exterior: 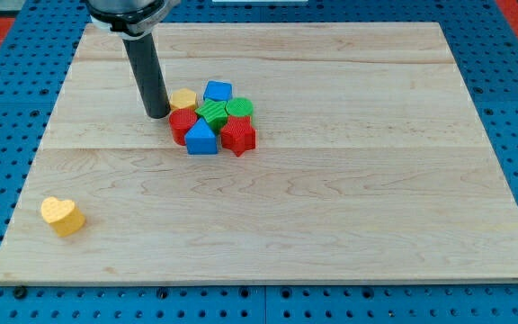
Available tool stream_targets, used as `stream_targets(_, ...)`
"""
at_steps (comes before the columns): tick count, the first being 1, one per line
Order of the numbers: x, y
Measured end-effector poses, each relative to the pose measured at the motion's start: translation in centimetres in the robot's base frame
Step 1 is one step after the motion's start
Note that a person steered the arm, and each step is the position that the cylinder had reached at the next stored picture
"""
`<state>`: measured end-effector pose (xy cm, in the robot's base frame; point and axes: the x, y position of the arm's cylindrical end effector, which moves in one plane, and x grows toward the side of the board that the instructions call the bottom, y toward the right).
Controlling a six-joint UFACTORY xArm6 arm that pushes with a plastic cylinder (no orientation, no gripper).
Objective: Move the yellow heart towards the center left
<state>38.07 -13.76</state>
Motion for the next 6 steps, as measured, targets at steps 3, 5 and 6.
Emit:
stream_targets(3,-1.1,3.1)
stream_targets(5,1.2,-11.2)
stream_targets(6,10.0,-16.5)
